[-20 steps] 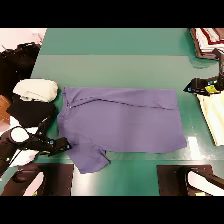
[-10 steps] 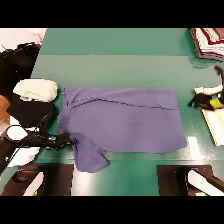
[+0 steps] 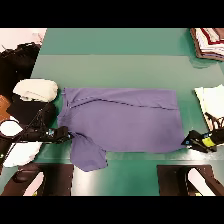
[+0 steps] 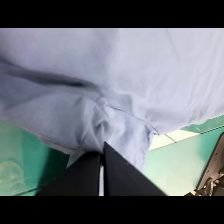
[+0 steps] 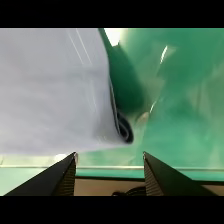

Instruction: Fold the shirts.

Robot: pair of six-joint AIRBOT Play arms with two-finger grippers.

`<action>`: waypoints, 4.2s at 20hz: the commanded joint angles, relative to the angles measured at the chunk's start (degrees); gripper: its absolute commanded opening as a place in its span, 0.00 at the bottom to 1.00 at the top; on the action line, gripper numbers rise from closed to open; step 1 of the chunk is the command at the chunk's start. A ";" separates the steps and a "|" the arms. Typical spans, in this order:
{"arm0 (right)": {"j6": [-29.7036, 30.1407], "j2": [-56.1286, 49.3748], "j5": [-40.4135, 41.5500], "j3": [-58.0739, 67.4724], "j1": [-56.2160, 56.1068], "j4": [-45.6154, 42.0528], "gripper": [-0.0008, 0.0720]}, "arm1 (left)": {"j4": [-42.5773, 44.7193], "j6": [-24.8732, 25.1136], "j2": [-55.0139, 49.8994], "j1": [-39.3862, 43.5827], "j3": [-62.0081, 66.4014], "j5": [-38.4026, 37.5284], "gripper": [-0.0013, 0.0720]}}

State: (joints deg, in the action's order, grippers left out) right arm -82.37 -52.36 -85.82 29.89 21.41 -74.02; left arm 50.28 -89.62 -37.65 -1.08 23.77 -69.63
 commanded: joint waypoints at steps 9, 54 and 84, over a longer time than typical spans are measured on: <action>1.88 1.03 3.98 -2.84 0.48 6.91 0.04 | 1.11 1.55 0.04 0.02 1.86 -0.48 0.05; 16.98 -52.11 2.58 53.09 -11.54 27.54 0.04 | 4.55 1.33 -49.99 21.20 49.00 23.08 0.05; 13.00 -39.85 28.52 76.89 -61.07 37.05 0.04 | 17.73 1.60 -51.60 9.64 71.95 6.19 0.05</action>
State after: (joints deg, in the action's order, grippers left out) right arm -69.56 -89.19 -65.12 106.67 -32.69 -36.97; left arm 61.43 -88.18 -96.42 15.35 95.11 -59.46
